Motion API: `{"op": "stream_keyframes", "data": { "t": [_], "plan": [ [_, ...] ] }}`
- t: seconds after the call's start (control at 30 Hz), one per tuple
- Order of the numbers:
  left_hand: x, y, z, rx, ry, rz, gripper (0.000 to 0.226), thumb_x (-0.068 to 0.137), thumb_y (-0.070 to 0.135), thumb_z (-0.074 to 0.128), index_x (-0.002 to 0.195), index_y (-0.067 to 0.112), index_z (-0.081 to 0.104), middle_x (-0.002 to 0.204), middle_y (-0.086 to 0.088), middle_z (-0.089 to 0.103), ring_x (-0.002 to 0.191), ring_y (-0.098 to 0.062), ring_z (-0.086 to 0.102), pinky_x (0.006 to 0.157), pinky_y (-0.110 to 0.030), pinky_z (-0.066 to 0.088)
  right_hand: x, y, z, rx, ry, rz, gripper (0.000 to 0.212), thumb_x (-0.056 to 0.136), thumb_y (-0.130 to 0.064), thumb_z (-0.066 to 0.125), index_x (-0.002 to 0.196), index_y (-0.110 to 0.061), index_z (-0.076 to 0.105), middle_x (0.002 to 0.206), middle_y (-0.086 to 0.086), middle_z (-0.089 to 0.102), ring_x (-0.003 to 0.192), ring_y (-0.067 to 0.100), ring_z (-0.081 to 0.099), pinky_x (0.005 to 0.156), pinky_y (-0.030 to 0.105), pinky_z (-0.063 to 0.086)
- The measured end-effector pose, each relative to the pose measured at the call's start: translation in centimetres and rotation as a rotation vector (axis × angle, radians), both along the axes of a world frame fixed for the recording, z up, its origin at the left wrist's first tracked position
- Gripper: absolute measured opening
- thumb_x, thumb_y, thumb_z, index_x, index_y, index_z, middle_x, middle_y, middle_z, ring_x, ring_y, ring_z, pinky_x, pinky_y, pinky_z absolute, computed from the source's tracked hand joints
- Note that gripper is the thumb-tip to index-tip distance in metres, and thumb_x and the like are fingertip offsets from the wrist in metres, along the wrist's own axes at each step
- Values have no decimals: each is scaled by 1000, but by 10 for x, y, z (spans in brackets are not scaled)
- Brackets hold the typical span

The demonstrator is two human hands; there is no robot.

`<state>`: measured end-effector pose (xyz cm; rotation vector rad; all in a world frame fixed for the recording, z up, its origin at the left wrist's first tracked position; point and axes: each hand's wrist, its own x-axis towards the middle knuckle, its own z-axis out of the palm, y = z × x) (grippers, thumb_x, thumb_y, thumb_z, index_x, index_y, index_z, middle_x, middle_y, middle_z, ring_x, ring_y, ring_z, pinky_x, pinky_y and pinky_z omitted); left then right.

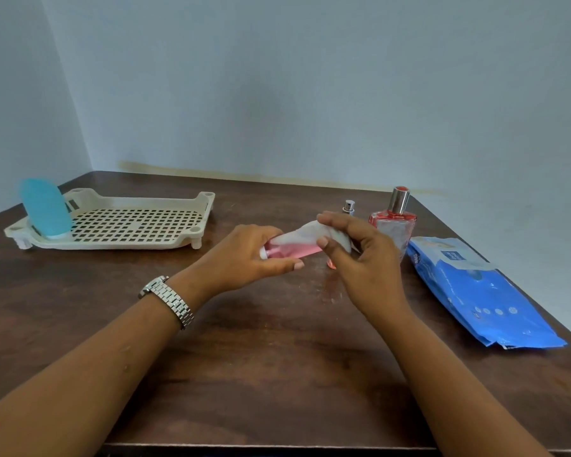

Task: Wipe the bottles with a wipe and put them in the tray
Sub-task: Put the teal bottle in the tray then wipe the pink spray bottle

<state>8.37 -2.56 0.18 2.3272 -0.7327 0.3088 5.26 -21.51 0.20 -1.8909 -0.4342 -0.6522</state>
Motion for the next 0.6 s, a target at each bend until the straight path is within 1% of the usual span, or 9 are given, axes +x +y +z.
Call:
{"op": "stream_keyframes", "data": {
  "t": [0.07,0.13,0.17,0.27,0.3,0.33,0.4,0.5,0.6],
  "plan": [
    [-2,-1,-2,3,-41,-12,21,81,41,70,73,36,52,64,13,54,61,0,52,53,-13,37,-1,0,0,-33,53,43,33,88,-13,61,119,-26,60,120,-8,62,113,-2,52,93,17,47],
    [-1,0,-5,12,-88,-11,21,80,50,69,77,36,54,67,15,57,63,-2,55,54,-15,39,-1,1,-1,-101,89,59,38,91,-14,58,127,-24,55,127,-9,57,114,-9,45,97,11,40],
    [0,2,-6,21,-111,-3,26,78,57,67,82,33,57,70,15,58,65,-3,56,55,-15,40,-1,1,-2,-133,96,53,39,91,-16,57,130,-23,52,127,-10,56,110,-13,44,94,7,39],
    [2,4,-8,37,-178,19,54,72,69,53,99,23,65,76,16,60,67,-4,58,57,-13,42,0,2,-3,-145,88,13,42,90,-16,60,130,-21,52,112,-16,53,86,-24,47,75,-5,36],
    [2,5,-8,42,-189,21,60,71,70,52,102,21,66,78,15,61,68,-4,59,57,-13,42,0,2,-3,-135,74,-12,42,88,-16,62,129,-21,54,109,-16,52,86,-24,47,75,-6,36],
    [3,5,-8,49,-195,20,63,71,71,51,104,20,66,81,14,63,69,-5,60,57,-14,43,0,2,-3,-120,57,-43,41,87,-15,64,126,-20,56,107,-17,53,89,-21,49,78,-5,37],
    [5,7,-9,68,-196,15,68,69,74,55,108,19,66,86,9,66,72,-6,61,59,-18,46,0,2,-3,-68,30,-87,36,82,-12,70,117,-21,64,103,-16,58,97,-11,54,83,1,42],
    [6,9,-9,69,-130,32,65,67,71,61,111,22,58,94,6,65,77,-7,60,63,-21,49,-3,1,-2,-35,-32,-101,31,76,-11,75,99,-28,63,89,-20,61,83,-9,60,68,4,47],
    [4,7,-5,18,-28,52,53,68,61,65,101,25,44,82,11,55,66,-7,52,54,-13,40,-6,1,2,-15,-116,-107,30,76,-14,75,92,-33,57,92,-24,59,88,-4,61,68,10,51]
  ]
}}
